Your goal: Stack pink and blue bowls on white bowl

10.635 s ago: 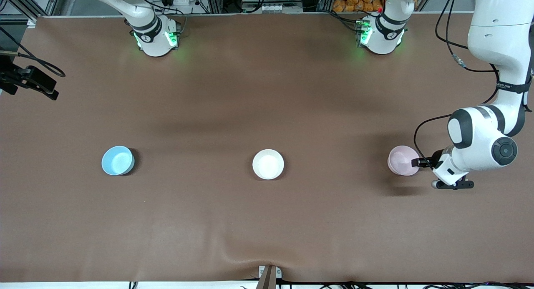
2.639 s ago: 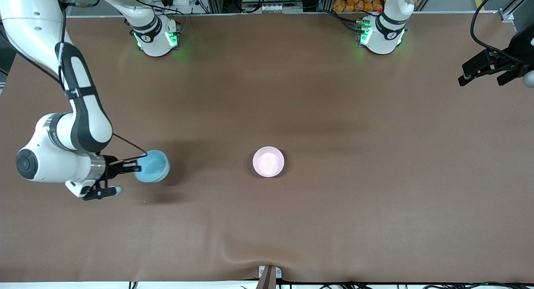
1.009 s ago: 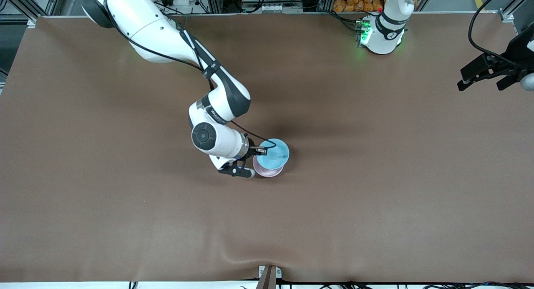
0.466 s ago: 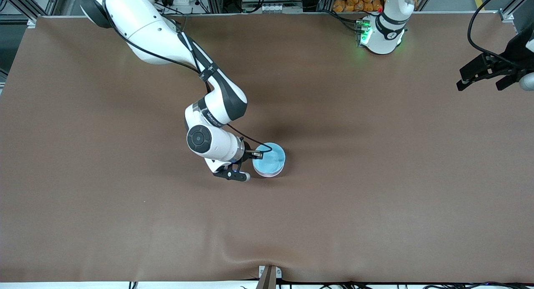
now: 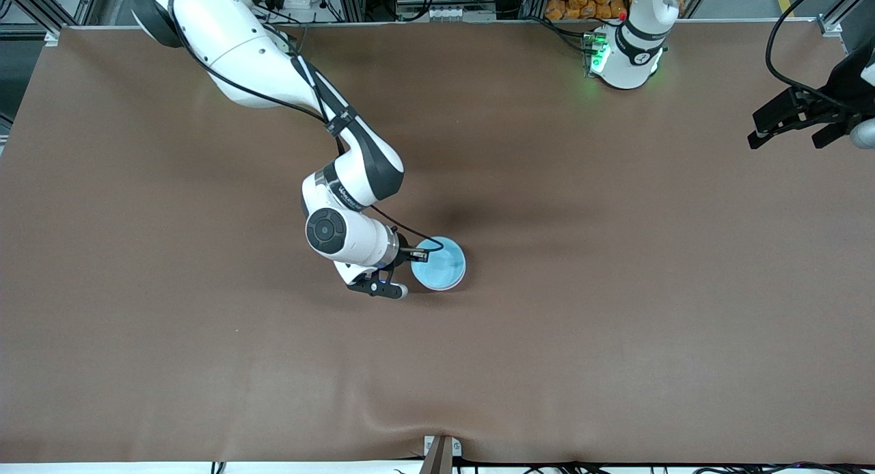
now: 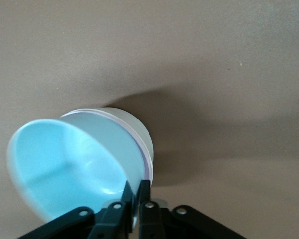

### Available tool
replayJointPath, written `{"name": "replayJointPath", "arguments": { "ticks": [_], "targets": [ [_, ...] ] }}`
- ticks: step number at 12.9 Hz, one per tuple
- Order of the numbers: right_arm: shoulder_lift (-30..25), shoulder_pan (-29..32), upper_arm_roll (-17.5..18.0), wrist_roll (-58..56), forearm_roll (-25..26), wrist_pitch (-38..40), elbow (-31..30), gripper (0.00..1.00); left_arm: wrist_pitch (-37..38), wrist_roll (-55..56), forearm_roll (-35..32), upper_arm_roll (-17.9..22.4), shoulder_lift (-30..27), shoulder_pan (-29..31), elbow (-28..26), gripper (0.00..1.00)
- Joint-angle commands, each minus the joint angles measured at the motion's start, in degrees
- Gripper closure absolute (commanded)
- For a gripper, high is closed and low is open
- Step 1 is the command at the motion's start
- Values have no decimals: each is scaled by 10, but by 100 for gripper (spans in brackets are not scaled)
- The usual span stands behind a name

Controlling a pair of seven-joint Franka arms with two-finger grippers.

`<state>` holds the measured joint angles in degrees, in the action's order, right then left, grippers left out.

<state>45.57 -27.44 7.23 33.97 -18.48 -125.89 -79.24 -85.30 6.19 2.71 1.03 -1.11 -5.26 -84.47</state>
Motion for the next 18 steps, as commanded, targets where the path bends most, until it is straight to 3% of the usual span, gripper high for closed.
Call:
{"name": "replayJointPath", "arguments": {
  "ticks": [1,3,5,8,9,11,15,16,18],
  "targets": [
    [0,9,6,12,13,6,5,0,5,-1,-6,-2,-4,-5,2,0],
    [-14,28,6,8,13,16,4,0,7,-1,-7,-2,-4,-5,2,0],
    [-52,55,5,2,24,83,5,0,7,-1,-8,-2,-4,-5,2,0],
    [-127,87,5,-43,127,142,-18,0,10,-2,-10,-2,-4,-5,2,0],
    [-163,105,6,-64,137,146,-50,0,10,-2,-10,-2,-4,-5,2,0],
    [-230,165,7,-146,137,182,-109,0,10,-3,-13,-2,-4,-5,2,0],
    [-310,248,5,-229,137,298,-115,0,10,-4,-15,-2,-4,-4,2,0],
    [-334,247,-10,-252,140,335,-111,0,10,-14,-15,-2,-4,-4,2,0],
    [-370,180,-130,-315,140,358,-115,0,10,-35,-15,-2,-4,-3,2,0]
  ]
}}
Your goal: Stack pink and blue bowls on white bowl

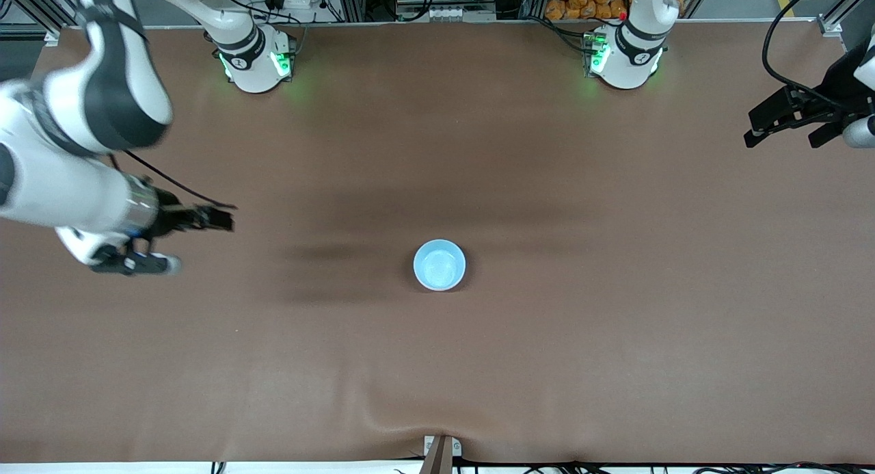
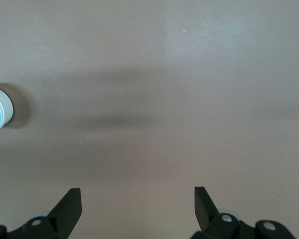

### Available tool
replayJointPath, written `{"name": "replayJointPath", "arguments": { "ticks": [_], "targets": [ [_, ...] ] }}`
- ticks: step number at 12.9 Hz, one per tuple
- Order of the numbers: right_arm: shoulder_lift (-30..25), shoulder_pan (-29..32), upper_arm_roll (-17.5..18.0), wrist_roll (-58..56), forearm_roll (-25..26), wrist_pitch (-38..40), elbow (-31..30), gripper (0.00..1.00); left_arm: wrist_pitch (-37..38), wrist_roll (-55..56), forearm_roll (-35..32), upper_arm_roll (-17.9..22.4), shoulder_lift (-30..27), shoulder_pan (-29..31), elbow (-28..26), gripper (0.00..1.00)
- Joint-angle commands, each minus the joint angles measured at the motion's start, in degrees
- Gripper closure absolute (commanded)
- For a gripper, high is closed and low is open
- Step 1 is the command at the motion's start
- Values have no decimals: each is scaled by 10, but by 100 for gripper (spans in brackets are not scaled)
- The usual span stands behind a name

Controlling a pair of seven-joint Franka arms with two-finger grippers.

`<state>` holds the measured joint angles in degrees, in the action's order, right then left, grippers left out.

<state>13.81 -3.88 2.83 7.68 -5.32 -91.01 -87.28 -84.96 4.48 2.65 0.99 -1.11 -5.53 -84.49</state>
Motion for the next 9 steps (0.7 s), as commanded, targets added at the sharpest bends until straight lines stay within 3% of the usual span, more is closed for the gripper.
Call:
{"name": "replayJointPath", "arguments": {
  "ticks": [1,3,7,9],
  "targets": [
    [-62,-75,-138,-104,7,17,-33,0,7,-18,-13,0,-4,0,2,0],
    [-83,-51,-164,-153,4,25,-32,0,7,-18,-13,0,-4,0,2,0],
    [-124,58,-87,-137,1,79,-32,0,7,-18,-13,-1,0,0,2,0],
    [-139,59,-88,-114,2,83,-33,0,8,-18,-13,-1,0,0,2,0]
  ]
}}
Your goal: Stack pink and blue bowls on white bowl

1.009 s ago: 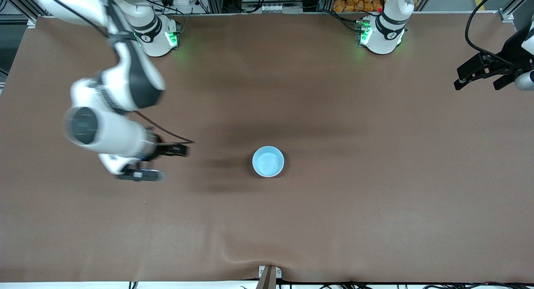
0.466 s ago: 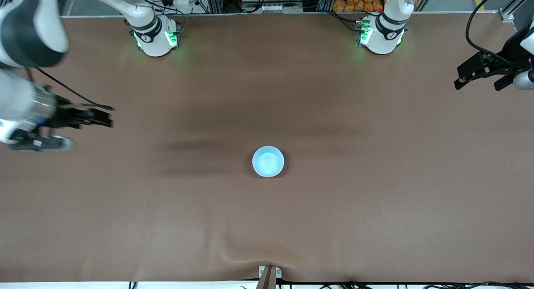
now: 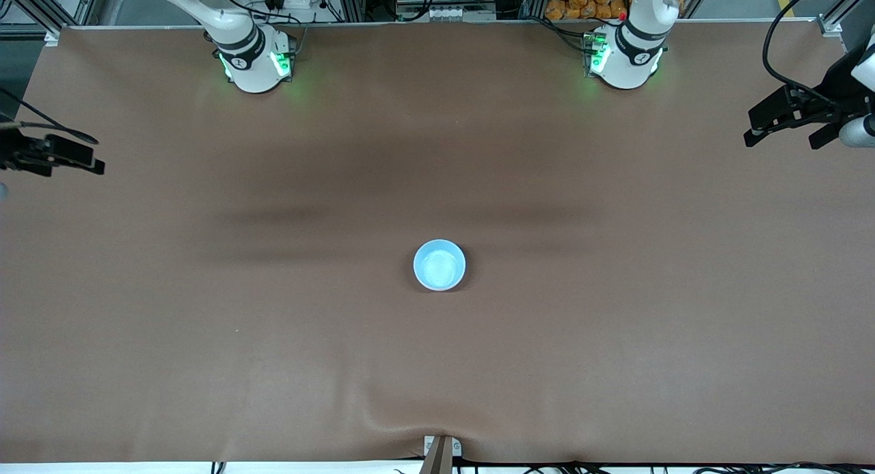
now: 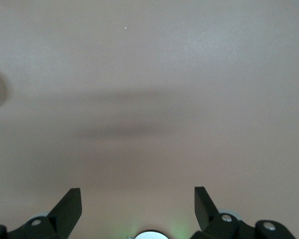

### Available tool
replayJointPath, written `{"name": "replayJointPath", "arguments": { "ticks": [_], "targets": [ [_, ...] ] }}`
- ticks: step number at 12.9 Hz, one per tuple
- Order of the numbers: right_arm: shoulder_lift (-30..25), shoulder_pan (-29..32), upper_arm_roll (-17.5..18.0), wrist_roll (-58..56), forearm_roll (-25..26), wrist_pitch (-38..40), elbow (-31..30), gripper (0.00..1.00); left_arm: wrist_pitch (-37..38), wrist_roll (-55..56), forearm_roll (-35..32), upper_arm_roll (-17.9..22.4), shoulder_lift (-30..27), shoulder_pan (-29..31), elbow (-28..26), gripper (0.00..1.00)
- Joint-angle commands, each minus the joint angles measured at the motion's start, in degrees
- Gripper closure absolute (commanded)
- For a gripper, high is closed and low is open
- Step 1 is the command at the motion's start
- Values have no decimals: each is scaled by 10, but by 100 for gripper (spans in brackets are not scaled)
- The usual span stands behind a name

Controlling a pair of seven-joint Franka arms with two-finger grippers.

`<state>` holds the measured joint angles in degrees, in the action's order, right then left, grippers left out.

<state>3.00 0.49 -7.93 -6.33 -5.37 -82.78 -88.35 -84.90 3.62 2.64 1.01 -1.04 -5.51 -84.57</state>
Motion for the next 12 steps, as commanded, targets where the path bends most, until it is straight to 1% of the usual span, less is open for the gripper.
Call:
{"name": "replayJointPath", "arguments": {
  "ticks": [1,4,7,8,11,12],
  "targets": [
    [-40,14,20,29,3,5,-24,0,6,-8,-13,-1,-1,-1,3,0],
    [-59,14,22,48,4,19,-24,0,6,-8,-13,-1,0,-1,3,0],
    [-62,10,24,45,14,17,-21,0,6,-9,-13,-1,0,-1,3,0],
    [-61,5,26,46,26,17,-19,0,6,-9,-13,-1,0,-1,3,0],
    [-62,4,25,43,38,17,-11,0,6,-9,-13,-1,0,-1,3,0],
    [-61,3,26,45,54,17,-6,0,6,-9,-13,-1,0,-1,3,0]
  ]
}}
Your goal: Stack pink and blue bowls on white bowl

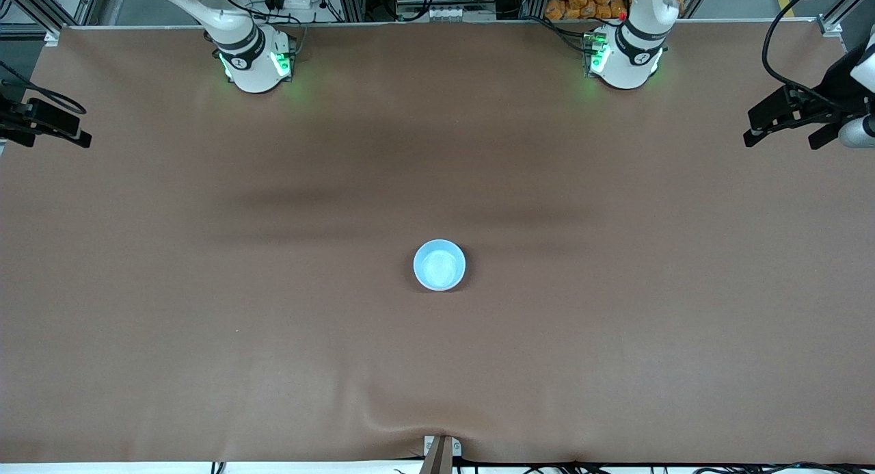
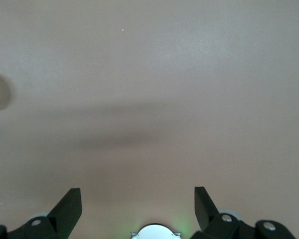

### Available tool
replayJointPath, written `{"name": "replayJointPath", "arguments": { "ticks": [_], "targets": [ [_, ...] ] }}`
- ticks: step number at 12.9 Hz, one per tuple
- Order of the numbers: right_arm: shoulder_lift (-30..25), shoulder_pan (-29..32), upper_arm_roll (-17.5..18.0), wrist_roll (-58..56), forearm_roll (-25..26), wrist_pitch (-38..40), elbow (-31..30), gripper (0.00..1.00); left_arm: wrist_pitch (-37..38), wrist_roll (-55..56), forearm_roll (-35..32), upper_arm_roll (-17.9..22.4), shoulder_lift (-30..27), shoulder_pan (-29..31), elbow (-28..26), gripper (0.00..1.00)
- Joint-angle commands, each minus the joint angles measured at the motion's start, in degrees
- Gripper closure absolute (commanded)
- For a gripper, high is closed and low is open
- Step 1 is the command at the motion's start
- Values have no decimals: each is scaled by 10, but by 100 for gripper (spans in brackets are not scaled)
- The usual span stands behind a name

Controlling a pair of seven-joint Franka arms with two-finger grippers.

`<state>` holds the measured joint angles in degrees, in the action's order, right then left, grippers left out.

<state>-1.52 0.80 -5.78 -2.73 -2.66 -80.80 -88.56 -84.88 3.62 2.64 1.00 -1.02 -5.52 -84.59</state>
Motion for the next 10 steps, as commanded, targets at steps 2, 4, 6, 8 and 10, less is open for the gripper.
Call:
{"name": "replayJointPath", "arguments": {
  "ticks": [2,4,6,8,10],
  "targets": [
    [-15,-2,7,11,43,-1,-1,0,6,-8,-12,-1,1,-1,3,0],
    [-13,1,5,6,42,-1,-2,0,6,-8,-12,-1,1,0,3,0],
    [-11,5,3,4,38,-6,-2,0,6,-8,-12,-1,1,-1,3,0],
    [-9,3,3,6,36,-8,-2,0,6,-8,-12,-1,1,0,3,0],
    [-9,0,4,9,36,-7,-2,0,6,-8,-12,-1,1,-1,3,0]
  ]
}}
